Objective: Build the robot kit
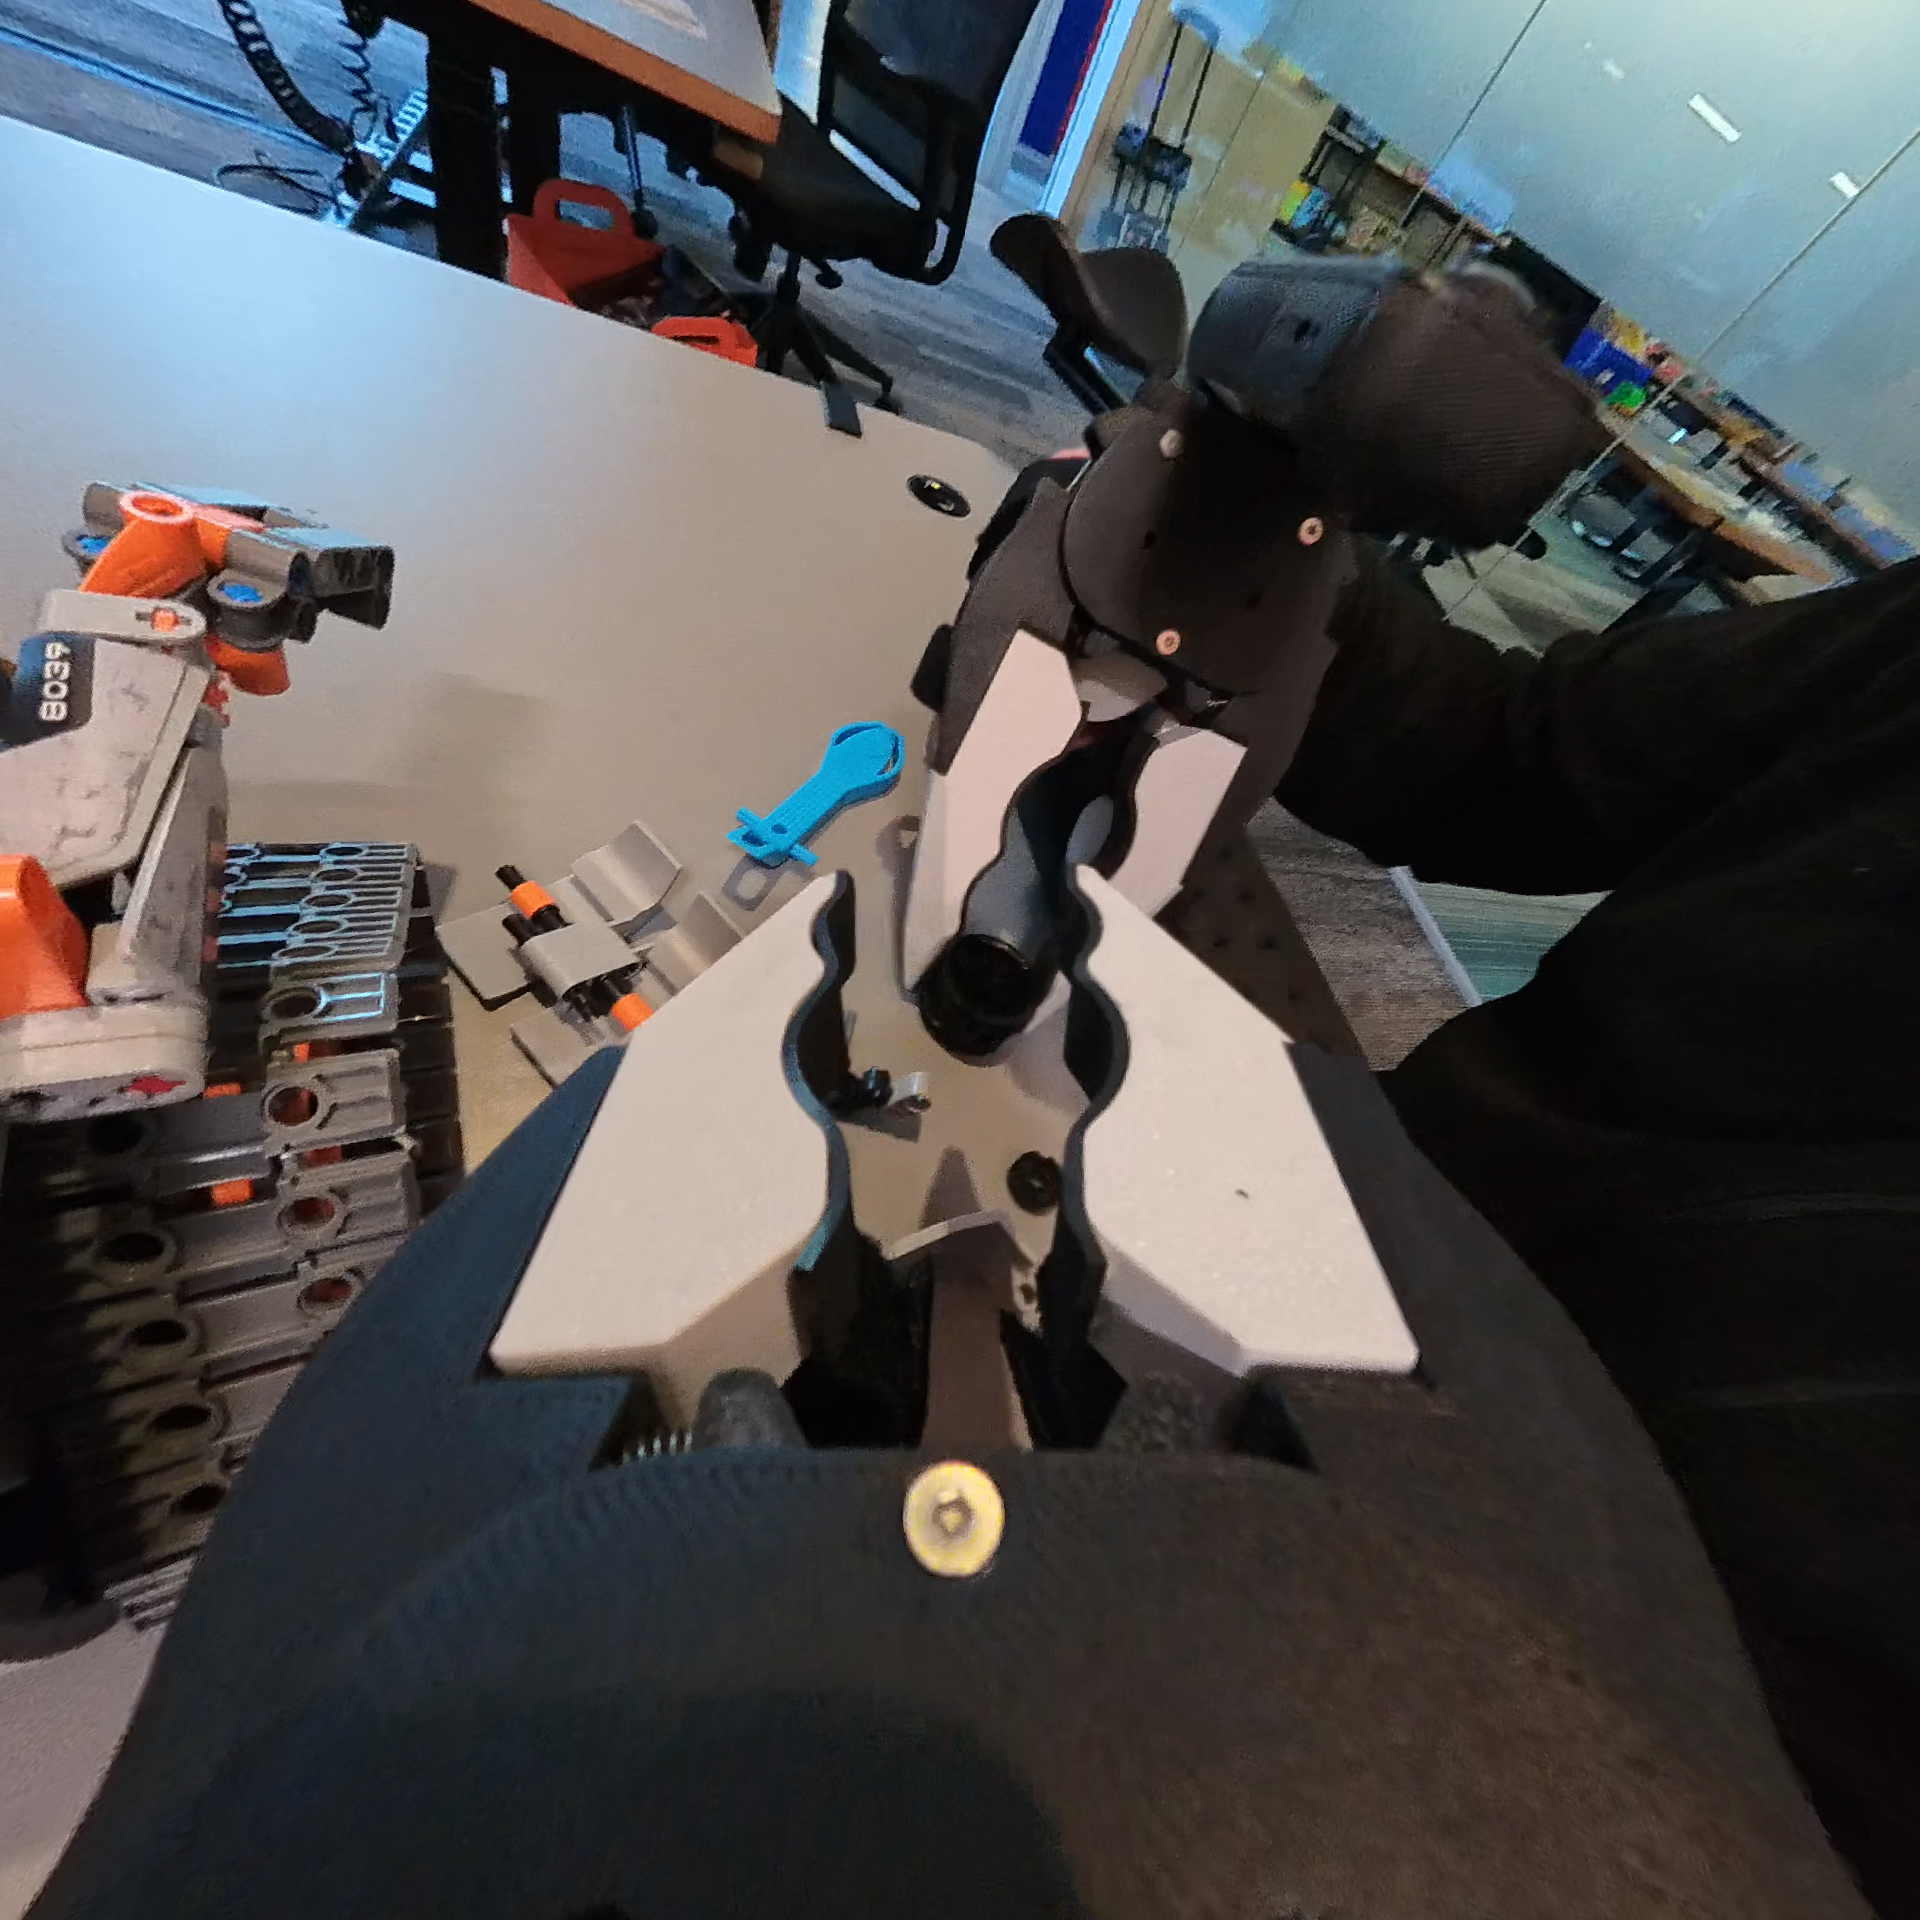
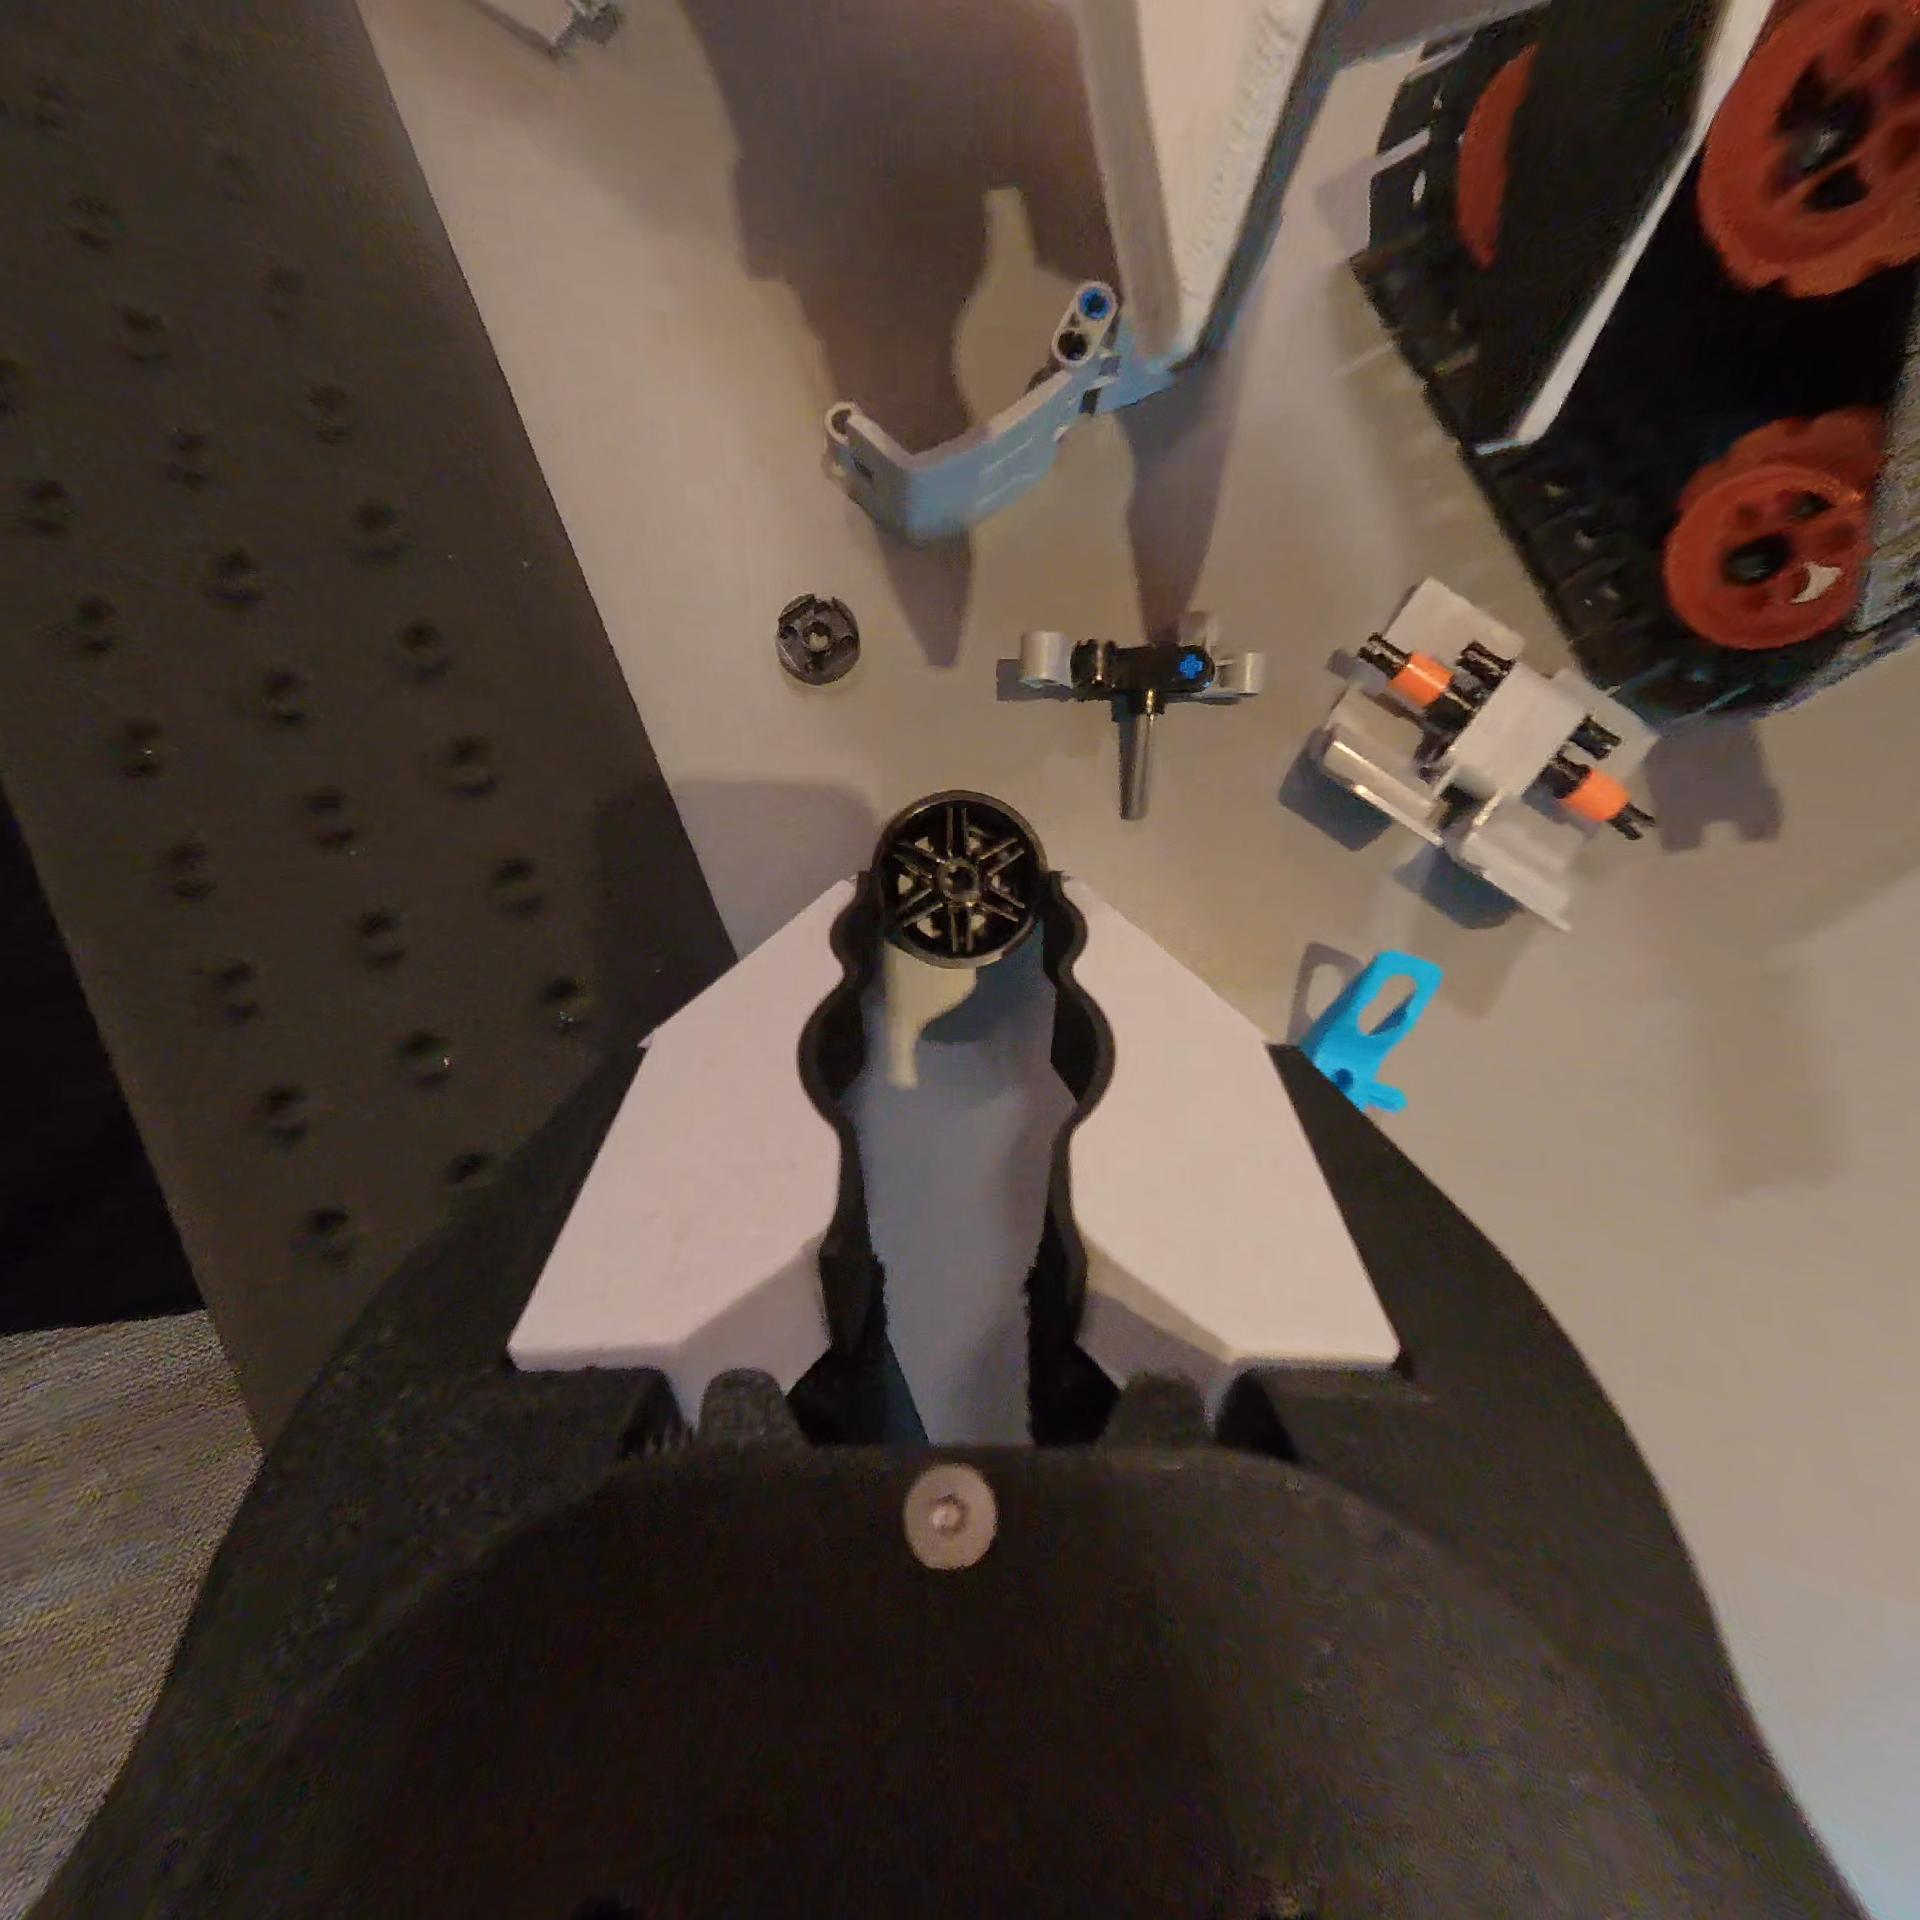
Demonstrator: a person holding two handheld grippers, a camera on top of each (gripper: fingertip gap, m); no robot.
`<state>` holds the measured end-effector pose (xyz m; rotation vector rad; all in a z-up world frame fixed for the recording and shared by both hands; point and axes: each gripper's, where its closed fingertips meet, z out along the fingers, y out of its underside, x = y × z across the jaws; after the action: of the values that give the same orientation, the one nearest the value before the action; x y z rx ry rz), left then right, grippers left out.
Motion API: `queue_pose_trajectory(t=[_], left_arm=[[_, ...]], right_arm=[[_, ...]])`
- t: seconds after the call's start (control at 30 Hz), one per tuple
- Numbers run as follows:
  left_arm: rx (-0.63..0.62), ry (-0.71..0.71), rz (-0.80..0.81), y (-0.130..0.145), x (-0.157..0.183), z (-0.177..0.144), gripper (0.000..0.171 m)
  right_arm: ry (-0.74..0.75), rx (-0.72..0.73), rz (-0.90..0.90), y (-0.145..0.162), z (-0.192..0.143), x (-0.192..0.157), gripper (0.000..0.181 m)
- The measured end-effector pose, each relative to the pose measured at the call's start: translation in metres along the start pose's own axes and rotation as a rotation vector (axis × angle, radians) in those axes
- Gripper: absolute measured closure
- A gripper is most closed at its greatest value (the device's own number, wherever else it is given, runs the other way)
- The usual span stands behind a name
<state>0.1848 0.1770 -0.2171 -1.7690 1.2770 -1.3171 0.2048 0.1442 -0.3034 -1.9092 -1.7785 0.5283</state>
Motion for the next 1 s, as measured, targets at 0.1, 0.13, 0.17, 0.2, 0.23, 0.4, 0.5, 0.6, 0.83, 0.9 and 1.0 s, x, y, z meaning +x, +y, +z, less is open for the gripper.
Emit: queue_pose_trajectory(t=[0.1, 0.13, 0.17, 0.2, 0.23, 0.4, 0.5, 0.6, 0.83, 0.9, 1.0], left_arm=[[-0.002, -0.003, 0.0, 0.002, -0.002, 0.001, 0.135], [0.001, -0.005, 0.0, 0.002, -0.003, 0.001, 0.136], [0.001, -0.004, -0.003, 0.002, -0.004, 0.001, 0.136], [0.002, -0.01, -0.002, 0.002, -0.005, 0.0, 0.135], [0.007, -0.022, 0.003, 0.001, -0.007, -0.001, 0.135], [0.035, -0.045, 0.013, -0.005, -0.011, -0.007, 0.136], [0.05, -0.054, 0.018, -0.008, -0.012, -0.01, 0.137], [0.054, -0.057, 0.029, -0.01, -0.011, -0.012, 0.137], [0.034, -0.071, 0.075, -0.01, -0.008, -0.013, 0.137], [0.026, -0.08, 0.107, -0.01, -0.006, -0.014, 0.137], [0.022, -0.087, 0.181, -0.012, 0.001, -0.016, 0.136]], right_arm=[[0.003, -0.012, -0.006, 0.0, -0.001, 0.0, 0.146], [0.009, -0.006, -0.008, -0.002, -0.003, 0.0, 0.141], [0.017, 0.006, -0.005, -0.006, -0.006, 0.001, 0.139], [0.022, 0.015, -0.011, -0.011, -0.009, 0.0, 0.138], [0.026, 0.029, -0.026, -0.017, -0.011, -0.002, 0.139], [-0.014, -0.005, -0.083, -0.036, 0.006, -0.023, 0.146], [-0.031, -0.042, -0.077, -0.035, 0.023, -0.026, 0.15], [-0.05, -0.036, -0.075, -0.039, 0.027, -0.03, 0.163], [-0.079, -0.037, -0.03, -0.04, 0.027, -0.028, 0.168], [-0.095, 0.011, 0.003, -0.043, 0.022, -0.027, 0.168], [-0.133, 0.166, 0.091, -0.055, 0.002, -0.021, 0.168]])
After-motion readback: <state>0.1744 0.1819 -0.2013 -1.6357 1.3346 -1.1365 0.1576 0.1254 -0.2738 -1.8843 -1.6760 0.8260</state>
